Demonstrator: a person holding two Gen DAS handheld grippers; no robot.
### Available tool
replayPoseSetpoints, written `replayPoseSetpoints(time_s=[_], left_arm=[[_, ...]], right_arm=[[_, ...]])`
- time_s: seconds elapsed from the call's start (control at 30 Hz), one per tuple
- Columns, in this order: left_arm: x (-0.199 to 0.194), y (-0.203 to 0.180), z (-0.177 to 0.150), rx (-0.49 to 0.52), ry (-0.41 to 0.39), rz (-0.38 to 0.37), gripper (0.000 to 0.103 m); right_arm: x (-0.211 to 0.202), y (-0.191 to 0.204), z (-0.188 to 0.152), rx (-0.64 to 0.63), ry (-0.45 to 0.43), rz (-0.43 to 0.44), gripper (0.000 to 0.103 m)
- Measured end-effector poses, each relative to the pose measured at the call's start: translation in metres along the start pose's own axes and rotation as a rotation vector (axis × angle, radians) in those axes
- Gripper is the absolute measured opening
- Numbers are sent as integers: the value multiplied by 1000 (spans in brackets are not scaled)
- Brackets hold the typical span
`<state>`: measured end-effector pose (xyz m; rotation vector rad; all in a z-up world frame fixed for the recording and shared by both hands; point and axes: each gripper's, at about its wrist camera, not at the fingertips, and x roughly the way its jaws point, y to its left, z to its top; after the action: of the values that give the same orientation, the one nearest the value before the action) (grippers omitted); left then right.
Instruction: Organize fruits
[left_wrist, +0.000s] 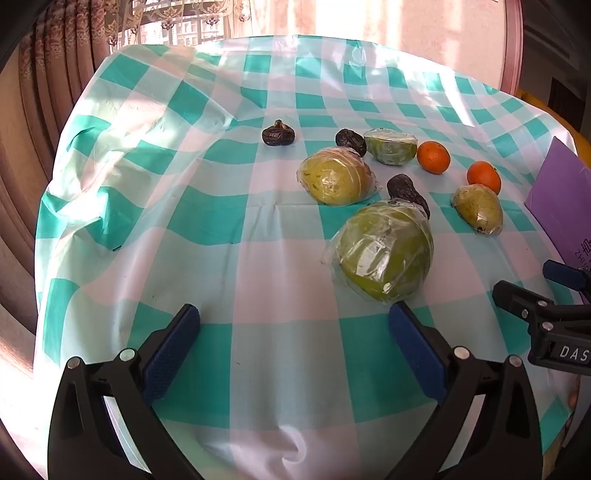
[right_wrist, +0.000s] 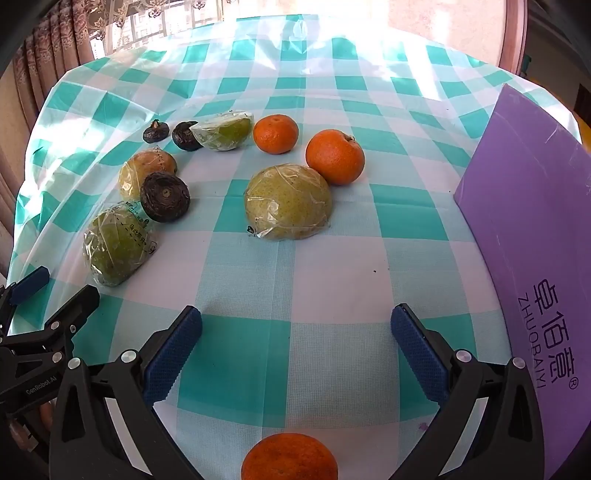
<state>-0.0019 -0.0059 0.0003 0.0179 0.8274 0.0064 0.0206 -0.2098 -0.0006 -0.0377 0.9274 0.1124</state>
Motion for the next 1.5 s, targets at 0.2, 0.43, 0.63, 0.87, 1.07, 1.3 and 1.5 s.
replayPoseSetpoints(time_s=[0.2, 0.43, 0.63, 0.87, 1.07, 1.3, 1.5], left_arm=[[0, 1, 0, 0, -1, -1, 102], [0, 2, 0, -1, -3, -3, 102], [0, 2, -1, -2, -5, -4, 102], [-1, 1, -1, -3, -5, -4, 102], [0, 2, -1, -3, -7, -5, 102], [-1, 1, -1, -4, -7, -5, 102], [-1, 1, -2, -4, -8, -5, 102]], right_arm=[[-1, 2, 0, -1, -12, 0, 99], [-2, 2, 0, -1, -12, 0, 99], [-2, 2, 0, -1, -13, 0, 99], [-2, 2, 0, -1, -14, 0, 99], [-2, 2, 0, -1, -14, 0, 99], [-2, 2, -1, -2, -15, 0, 99], [-2, 2, -1, -1, -15, 0, 99]])
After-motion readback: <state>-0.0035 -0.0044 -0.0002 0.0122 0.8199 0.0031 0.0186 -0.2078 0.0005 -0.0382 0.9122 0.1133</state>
